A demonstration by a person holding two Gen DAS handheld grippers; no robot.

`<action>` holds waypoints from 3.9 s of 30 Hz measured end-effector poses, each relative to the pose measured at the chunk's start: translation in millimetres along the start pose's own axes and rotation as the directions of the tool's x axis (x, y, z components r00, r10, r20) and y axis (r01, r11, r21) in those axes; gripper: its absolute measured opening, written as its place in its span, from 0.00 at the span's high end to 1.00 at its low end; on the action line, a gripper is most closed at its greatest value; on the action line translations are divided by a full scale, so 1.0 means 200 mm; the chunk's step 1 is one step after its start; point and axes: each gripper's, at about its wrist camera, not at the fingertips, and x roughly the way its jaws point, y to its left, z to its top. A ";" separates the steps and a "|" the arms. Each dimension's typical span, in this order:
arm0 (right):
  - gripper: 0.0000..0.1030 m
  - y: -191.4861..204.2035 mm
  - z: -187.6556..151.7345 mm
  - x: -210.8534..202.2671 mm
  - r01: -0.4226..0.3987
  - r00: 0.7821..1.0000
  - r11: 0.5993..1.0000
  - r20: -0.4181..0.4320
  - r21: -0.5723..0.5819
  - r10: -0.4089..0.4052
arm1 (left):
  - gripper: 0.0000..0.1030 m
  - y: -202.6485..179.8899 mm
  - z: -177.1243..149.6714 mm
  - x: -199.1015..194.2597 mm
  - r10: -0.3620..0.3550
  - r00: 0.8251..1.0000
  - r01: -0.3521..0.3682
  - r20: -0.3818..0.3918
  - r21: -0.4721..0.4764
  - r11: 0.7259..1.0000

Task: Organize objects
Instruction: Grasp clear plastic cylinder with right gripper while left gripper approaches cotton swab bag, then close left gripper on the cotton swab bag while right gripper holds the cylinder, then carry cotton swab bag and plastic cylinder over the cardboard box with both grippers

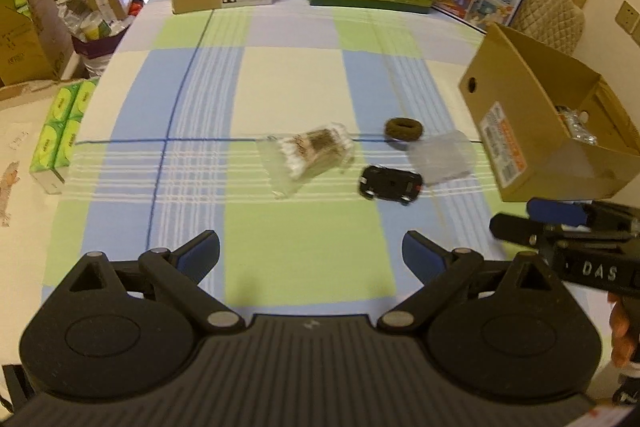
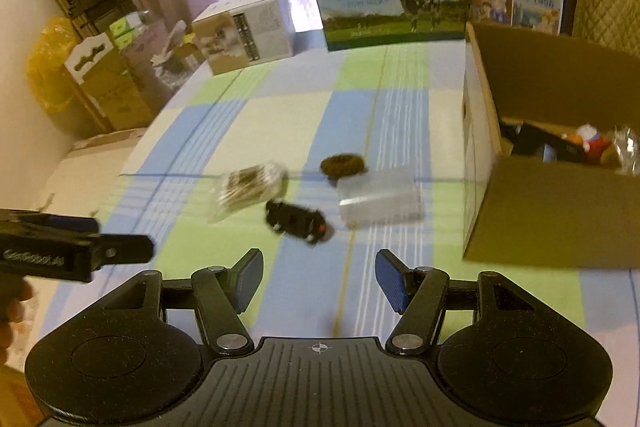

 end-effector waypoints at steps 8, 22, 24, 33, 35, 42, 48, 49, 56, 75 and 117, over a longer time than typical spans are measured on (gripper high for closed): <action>0.42 0.00 0.09 0.20 0.122 0.992 0.992 0.041 -0.038 -0.120 | 0.07 0.04 0.10 0.12 0.039 0.999 -0.039 0.021 0.027 0.999; 0.42 -0.01 0.15 0.54 0.255 0.966 0.953 -0.001 -0.162 -0.259 | 0.07 0.09 0.23 0.35 0.030 1.000 -0.030 -0.003 0.053 0.998; 0.40 -0.02 0.15 0.55 0.249 0.968 0.955 -0.003 -0.161 -0.252 | 0.07 0.10 0.25 0.38 0.027 1.000 -0.027 -0.010 0.059 0.998; 0.33 -0.04 0.18 0.61 0.229 0.971 0.957 -0.022 -0.179 -0.236 | 0.07 0.11 0.29 0.49 0.023 0.999 -0.021 -0.027 0.088 0.996; 0.33 -0.05 0.19 0.62 0.227 0.971 0.958 -0.033 -0.176 -0.236 | 0.07 0.11 0.29 0.51 0.027 0.999 -0.024 -0.033 0.093 0.995; 0.33 -0.10 0.17 0.66 0.208 0.975 0.966 -0.048 -0.154 -0.218 | 0.07 0.12 0.30 0.56 0.024 0.999 -0.019 -0.047 0.106 0.994; 0.33 -0.10 0.14 0.63 0.180 0.980 0.966 -0.054 -0.186 -0.193 | 0.09 0.10 0.29 0.61 0.010 0.999 -0.003 -0.040 0.179 0.984; 0.33 -0.10 0.13 0.62 0.176 0.980 0.966 -0.057 -0.187 -0.189 | 0.09 0.09 0.29 0.62 0.008 0.999 0.000 -0.038 0.200 0.980; 0.33 -0.09 0.11 0.58 0.158 0.982 0.974 -0.078 -0.160 -0.173 | 0.17 0.02 0.31 0.70 -0.021 1.000 0.026 -0.018 0.374 0.927; 0.33 -0.07 0.04 0.48 0.148 0.980 0.981 -0.118 -0.122 -0.163 | 0.73 0.04 0.22 0.67 -0.037 0.996 0.057 -0.078 0.268 0.962; 0.33 -0.39 -0.27 -0.14 0.139 0.984 0.990 -0.116 0.005 -0.137 | 0.80 -0.44 -0.20 0.30 -0.035 0.985 0.067 -0.169 0.187 0.980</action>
